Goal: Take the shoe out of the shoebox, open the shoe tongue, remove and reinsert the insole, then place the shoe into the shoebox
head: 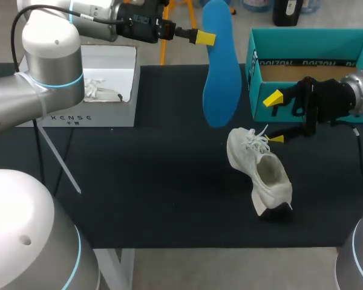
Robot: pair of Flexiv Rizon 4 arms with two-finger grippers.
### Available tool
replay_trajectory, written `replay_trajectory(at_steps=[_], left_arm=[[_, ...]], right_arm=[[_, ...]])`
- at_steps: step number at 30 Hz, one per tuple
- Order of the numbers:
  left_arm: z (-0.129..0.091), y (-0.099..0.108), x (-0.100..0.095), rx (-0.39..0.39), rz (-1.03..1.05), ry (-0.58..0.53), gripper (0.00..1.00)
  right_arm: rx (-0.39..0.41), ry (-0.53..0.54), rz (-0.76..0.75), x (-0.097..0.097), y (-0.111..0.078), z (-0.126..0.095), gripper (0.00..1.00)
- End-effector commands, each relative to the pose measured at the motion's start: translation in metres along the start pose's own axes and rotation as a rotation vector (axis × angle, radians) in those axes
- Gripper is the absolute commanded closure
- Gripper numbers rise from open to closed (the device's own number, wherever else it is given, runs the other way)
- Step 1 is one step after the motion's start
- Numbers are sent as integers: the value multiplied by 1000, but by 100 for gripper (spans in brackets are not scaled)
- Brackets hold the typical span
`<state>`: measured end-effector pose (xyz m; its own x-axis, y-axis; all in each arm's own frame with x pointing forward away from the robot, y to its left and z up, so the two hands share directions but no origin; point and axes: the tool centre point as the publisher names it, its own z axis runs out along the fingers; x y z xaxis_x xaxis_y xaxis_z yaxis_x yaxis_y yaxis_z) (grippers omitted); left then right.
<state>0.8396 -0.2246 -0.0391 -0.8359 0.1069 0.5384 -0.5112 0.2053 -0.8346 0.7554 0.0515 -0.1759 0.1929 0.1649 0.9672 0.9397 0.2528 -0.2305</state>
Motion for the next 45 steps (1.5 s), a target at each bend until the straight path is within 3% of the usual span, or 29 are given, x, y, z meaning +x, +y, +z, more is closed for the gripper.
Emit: replay_trajectory(at_steps=[1, 23, 24, 26, 30, 32, 33, 35, 36, 40, 45], left_arm=[[0, 0, 0, 0, 0, 0, 100], [0, 0, 0, 0, 0, 0, 100], [2, 0, 5, 27, 92, 4, 100], [1, 9, 10, 16, 175, -51, 100], [-13, 31, 20, 45, 391, -40, 100], [-19, 48, 22, 28, 494, -96, 100], [-23, 57, 25, 46, 536, -66, 100], [-23, 75, 28, -4, 644, -118, 100], [-23, 83, 31, 10, 659, -85, 100], [-7, 108, 31, -67, 735, -90, 100], [16, 118, 34, -183, 816, -100, 100]], right_arm=[[-2, -1, 1, 0, 0, 1, 0], [-2, -1, 1, 0, 0, 1, 0], [-2, -1, 1, 0, 0, 1, 0], [-2, -1, 1, 0, 0, 1, 0], [-2, -1, 1, 0, 0, 1, 0], [-2, -1, 1, 0, 0, 1, 0], [-2, -1, 1, 0, 0, 1, 0], [-2, -1, 1, 0, 0, 1, 0], [-2, -1, 1, 0, 0, 1, 0], [-2, -1, 1, 0, 0, 1, 0], [-2, -1, 1, 0, 0, 1, 0]])
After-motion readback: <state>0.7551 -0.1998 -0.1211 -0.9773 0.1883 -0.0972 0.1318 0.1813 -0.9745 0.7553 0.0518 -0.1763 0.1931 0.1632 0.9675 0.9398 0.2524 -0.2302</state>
